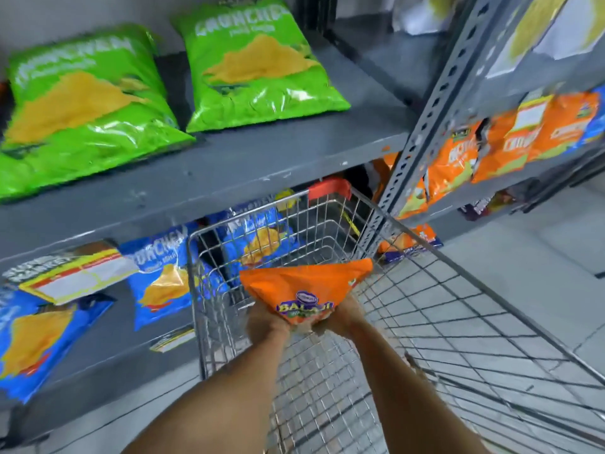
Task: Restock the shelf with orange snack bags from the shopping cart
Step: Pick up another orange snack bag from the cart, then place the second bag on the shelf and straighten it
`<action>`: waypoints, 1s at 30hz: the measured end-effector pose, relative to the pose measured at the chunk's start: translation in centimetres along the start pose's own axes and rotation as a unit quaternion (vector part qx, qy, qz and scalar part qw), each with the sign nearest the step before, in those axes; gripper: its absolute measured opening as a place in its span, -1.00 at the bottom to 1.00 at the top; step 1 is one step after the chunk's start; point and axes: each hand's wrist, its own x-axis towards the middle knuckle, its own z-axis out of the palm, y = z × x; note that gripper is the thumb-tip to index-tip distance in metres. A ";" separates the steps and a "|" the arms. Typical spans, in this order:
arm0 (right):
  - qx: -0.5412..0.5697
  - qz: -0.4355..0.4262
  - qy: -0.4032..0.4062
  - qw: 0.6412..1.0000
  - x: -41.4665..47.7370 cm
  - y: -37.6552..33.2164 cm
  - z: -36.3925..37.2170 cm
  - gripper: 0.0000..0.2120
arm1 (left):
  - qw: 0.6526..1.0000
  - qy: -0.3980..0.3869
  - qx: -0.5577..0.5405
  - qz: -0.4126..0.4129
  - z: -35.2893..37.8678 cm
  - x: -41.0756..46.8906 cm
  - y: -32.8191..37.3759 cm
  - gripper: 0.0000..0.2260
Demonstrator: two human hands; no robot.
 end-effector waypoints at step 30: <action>0.236 -0.421 0.090 0.871 -31.6 -45.7 -4.3 -0.58 | 0.862 -0.011 -0.163 0.480 -54.7 -18.2 10.5 -0.52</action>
